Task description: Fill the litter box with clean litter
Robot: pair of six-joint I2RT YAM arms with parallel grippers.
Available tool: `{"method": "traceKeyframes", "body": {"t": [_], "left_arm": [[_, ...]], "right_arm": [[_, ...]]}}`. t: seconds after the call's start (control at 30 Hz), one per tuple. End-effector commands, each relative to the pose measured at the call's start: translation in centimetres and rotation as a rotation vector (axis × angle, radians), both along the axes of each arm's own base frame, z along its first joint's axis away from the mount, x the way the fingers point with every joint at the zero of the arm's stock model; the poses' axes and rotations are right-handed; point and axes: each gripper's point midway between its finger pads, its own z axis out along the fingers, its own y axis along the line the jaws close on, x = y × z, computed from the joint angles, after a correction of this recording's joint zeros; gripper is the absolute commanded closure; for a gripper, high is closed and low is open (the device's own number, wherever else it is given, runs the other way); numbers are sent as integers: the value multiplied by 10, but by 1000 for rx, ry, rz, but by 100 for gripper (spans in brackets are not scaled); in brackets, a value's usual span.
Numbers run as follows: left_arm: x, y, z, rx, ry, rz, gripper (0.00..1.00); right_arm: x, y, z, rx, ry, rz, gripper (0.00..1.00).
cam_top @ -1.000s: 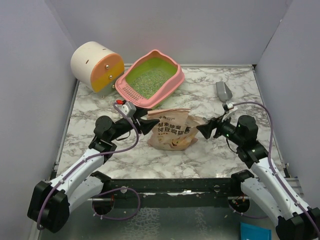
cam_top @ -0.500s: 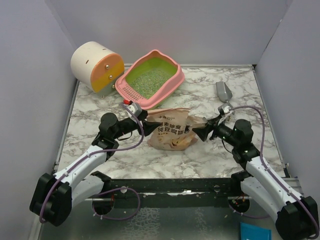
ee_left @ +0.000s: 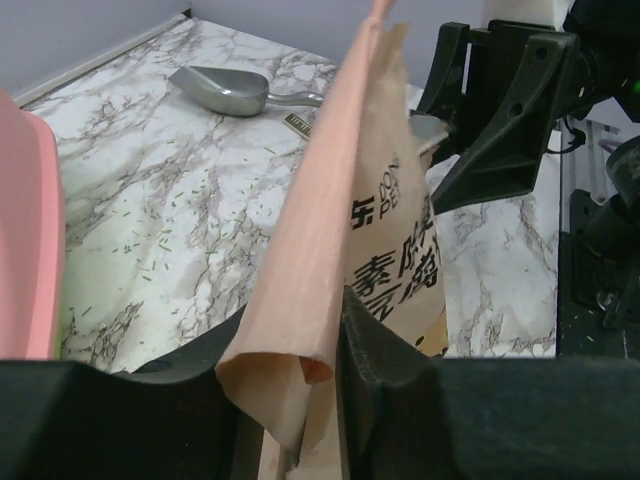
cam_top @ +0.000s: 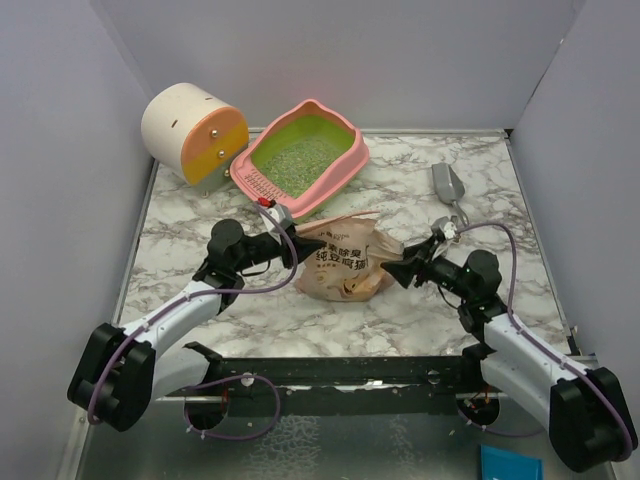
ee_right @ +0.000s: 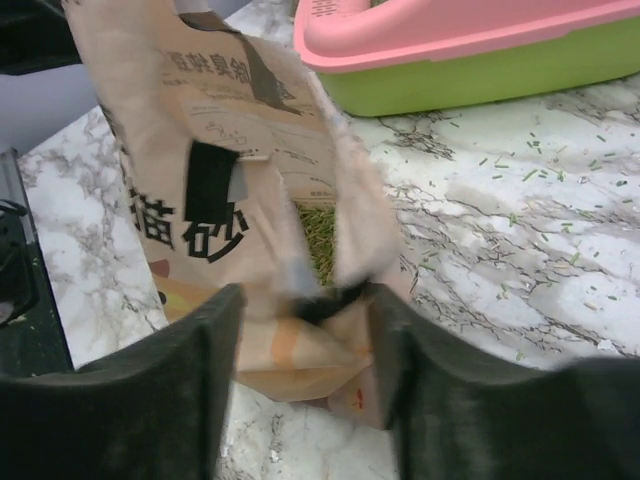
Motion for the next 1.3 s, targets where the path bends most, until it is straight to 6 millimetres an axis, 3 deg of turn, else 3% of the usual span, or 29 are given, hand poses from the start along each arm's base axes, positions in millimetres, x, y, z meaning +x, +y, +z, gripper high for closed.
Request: {"method": "traceKeyframes", "body": {"t": [0.0,0.07,0.13,0.37,0.7,0.83,1.0,1.03,1.07,1.1,1.17,1.23,1.27], "left_arm": [[6,-3,26,-35,-101,-11,78],[12,0,30,-37,-121,28,96],[21,6,36,-40,-148,82,100],[45,5,63,-48,-206,87,100],[62,17,50,-45,-133,102,100],[56,13,51,-49,-121,52,100],[55,9,50,-60,-90,20,100],[55,9,51,-63,-85,23,100],[55,9,50,-63,-84,22,100],[55,9,50,-63,-84,22,100],[55,9,50,-64,-84,20,100],[54,9,50,-66,-83,20,100],[53,9,51,-66,-84,21,100]], "right_arm": [[4,-2,15,37,-74,-24,67],[9,-11,17,28,-85,-93,86],[14,-21,23,23,-105,-167,98],[23,-58,52,66,-160,-407,99],[20,-94,53,162,-40,-626,99],[16,-88,55,166,-49,-586,99],[10,-65,58,103,-111,-432,99],[12,-61,56,87,-103,-413,95],[13,-58,55,72,-100,-391,79],[14,-53,53,55,-90,-363,57],[17,-40,50,47,-57,-299,32],[25,-32,52,42,-15,-268,19],[29,-27,52,31,-4,-244,18]]}}
